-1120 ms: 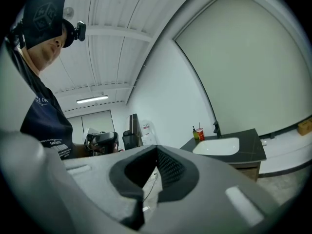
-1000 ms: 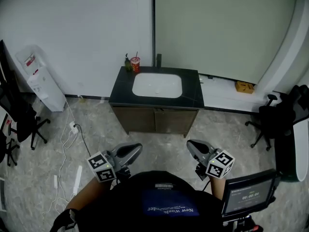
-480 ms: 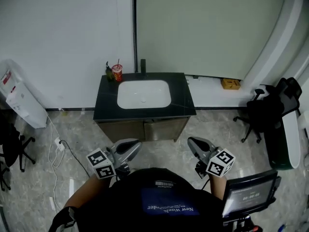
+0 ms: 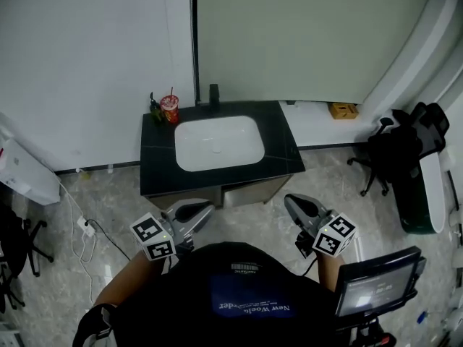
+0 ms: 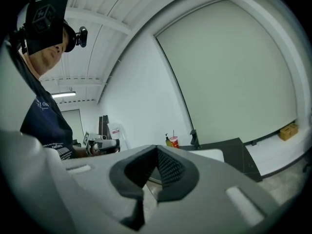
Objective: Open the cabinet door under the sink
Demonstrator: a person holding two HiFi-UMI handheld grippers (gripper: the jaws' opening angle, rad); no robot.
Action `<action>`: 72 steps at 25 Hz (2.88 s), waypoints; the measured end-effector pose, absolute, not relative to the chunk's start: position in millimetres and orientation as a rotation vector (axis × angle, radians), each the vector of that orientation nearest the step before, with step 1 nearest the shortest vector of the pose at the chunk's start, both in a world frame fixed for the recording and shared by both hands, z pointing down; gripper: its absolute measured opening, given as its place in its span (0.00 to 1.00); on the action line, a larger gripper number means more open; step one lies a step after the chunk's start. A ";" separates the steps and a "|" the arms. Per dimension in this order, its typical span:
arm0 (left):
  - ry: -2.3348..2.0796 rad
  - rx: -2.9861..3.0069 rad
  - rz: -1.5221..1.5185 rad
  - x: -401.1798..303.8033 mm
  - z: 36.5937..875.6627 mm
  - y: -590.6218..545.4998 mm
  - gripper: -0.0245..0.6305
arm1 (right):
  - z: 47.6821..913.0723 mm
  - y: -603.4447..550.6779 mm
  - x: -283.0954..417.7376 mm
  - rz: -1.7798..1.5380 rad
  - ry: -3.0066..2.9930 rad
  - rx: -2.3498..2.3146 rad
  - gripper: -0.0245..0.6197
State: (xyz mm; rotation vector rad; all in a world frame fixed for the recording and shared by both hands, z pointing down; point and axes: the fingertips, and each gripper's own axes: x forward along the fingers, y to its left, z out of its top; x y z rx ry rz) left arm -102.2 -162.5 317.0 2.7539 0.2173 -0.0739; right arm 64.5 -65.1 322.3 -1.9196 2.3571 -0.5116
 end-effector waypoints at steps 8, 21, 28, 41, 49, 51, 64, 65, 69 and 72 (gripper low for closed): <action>0.162 2.730 0.040 -69.1 361.7 -193.9 0.04 | 339.9 -108.4 97.2 -0.605 2.406 -1.875 0.04; -0.245 2.850 0.514 43.6 475.9 -216.2 0.04 | 375.3 -189.6 214.3 -0.658 2.655 -1.532 0.04; -0.224 2.819 0.688 48.7 540.7 -215.9 0.04 | 403.4 -231.7 205.7 -0.723 2.728 -1.442 0.04; 0.034 2.817 1.367 27.7 735.6 -217.1 0.22 | 466.7 -258.1 182.3 -0.942 2.687 -1.480 0.04; -0.061 2.897 1.498 54.5 777.9 -217.4 0.40 | 493.1 -240.3 189.4 -1.050 2.641 -1.522 0.04; -0.085 2.935 1.502 50.6 776.2 -217.6 0.38 | 499.1 -237.3 188.3 -1.067 2.629 -1.526 0.04; -0.173 2.858 1.635 55.9 809.8 -223.1 0.58 | 517.2 -212.1 194.6 -1.151 2.590 -1.546 0.04; -0.176 2.860 1.639 57.3 811.8 -223.7 0.57 | 518.1 -210.5 196.3 -1.155 2.587 -1.550 0.04; -0.138 2.865 1.697 54.5 811.9 -226.2 0.48 | 519.4 -203.0 205.5 -1.162 2.569 -1.559 0.04; -0.087 2.828 1.754 50.7 812.4 -222.6 0.40 | 518.6 -198.7 209.0 -1.159 2.566 -1.551 0.04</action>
